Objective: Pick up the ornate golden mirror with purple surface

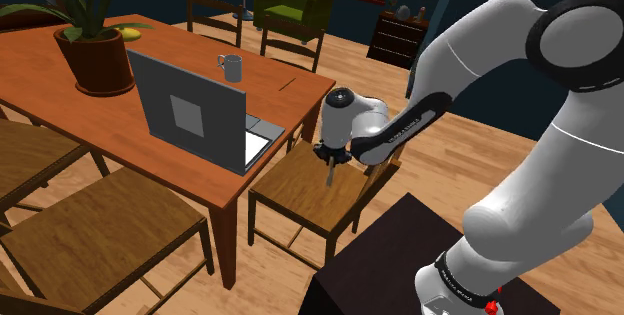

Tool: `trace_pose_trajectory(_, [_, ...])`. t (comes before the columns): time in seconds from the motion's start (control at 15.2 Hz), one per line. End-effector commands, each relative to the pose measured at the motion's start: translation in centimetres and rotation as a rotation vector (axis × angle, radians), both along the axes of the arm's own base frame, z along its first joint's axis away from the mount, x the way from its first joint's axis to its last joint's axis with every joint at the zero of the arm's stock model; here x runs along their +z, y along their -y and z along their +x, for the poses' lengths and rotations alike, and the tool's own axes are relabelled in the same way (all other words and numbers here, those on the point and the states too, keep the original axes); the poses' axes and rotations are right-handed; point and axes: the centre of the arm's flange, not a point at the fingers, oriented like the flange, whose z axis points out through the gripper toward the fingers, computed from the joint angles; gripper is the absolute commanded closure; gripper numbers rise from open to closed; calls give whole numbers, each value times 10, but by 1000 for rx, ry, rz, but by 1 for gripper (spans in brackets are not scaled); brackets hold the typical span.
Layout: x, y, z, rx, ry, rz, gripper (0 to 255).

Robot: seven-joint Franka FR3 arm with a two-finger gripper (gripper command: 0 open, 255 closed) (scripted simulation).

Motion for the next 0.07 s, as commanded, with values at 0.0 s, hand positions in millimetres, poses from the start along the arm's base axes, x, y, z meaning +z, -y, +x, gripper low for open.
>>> trace_pose_trajectory(0.0, [3,0,0,0,0,0,255])
